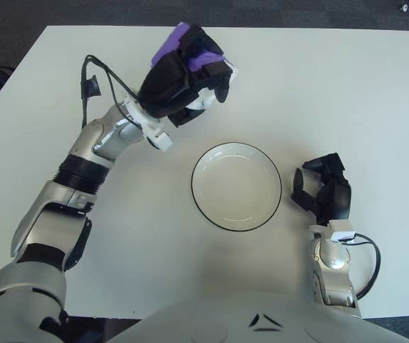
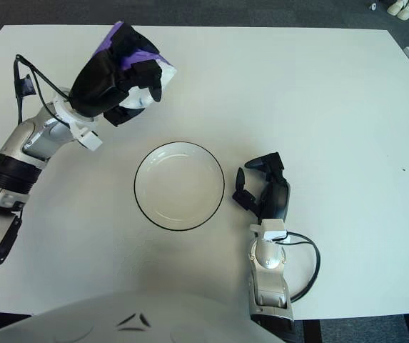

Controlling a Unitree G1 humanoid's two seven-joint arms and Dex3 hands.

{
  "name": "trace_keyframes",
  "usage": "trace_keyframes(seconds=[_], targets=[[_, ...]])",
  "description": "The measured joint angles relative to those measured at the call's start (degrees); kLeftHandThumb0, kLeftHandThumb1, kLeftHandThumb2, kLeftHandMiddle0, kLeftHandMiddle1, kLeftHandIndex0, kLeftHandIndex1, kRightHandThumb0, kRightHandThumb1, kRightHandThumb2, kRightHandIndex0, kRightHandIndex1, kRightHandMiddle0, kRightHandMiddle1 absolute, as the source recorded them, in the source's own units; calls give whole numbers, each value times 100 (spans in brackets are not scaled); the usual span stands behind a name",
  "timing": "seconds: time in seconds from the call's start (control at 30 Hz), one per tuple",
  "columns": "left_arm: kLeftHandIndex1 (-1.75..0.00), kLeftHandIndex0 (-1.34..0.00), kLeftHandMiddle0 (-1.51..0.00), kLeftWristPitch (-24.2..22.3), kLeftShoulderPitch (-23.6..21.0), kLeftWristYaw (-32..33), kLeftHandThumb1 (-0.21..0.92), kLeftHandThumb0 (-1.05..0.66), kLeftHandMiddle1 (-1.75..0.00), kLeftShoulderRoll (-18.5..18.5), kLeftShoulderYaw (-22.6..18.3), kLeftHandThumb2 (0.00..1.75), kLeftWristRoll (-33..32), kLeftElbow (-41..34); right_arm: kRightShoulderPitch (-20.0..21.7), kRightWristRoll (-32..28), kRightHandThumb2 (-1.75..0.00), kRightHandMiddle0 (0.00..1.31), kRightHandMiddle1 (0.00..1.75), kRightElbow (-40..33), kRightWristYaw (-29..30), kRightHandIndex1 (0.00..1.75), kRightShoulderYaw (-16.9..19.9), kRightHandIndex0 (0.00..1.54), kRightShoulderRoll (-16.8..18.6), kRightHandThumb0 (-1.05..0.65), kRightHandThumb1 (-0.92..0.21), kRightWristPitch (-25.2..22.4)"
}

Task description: Put the tissue paper into the plate.

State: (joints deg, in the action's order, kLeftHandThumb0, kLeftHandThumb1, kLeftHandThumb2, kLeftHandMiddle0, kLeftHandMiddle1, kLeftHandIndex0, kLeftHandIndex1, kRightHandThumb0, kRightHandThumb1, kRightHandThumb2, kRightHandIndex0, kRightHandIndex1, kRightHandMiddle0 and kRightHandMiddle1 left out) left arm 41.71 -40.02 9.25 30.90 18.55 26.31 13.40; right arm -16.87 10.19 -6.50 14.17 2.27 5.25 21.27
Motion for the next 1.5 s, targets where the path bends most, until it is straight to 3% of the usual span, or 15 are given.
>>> trace_keyframes(seconds=[0.1,0.27,0.4,0.7,0.87,1.5], targets=[[-175,-71,-98,277,61,-571,-11,0,-158,-67,45,175,-692,-15,7,7,-101,42,175,-6,18,149,-7,47,1,-41,-56,-4],[-175,-71,-99,329,257,-1534,-11,0,-158,-132,172,175,-1875,-286,17,12,-100,41,175,16,37,149,-18,47,1,-41,-57,-1],[-175,-71,-98,436,361,-2184,-11,0,-159,-178,190,175,-2306,-399,17,23,-102,42,175,30,42,150,-20,48,-5,-41,-56,2],[-175,-70,-97,527,363,-3031,-10,0,-160,-250,153,174,-2527,-465,22,54,-101,42,175,34,58,151,-32,48,-8,-41,-56,4],[-175,-69,-96,270,367,-3512,-9,0,-160,-273,161,173,-2529,-609,19,54,-102,42,175,33,91,152,-38,47,1,-41,-56,4],[-175,-69,-97,-47,437,-4090,-9,0,-159,-800,147,173,-2530,-538,-71,57,-97,39,175,-88,152,154,-142,42,47,-40,-60,-91]])
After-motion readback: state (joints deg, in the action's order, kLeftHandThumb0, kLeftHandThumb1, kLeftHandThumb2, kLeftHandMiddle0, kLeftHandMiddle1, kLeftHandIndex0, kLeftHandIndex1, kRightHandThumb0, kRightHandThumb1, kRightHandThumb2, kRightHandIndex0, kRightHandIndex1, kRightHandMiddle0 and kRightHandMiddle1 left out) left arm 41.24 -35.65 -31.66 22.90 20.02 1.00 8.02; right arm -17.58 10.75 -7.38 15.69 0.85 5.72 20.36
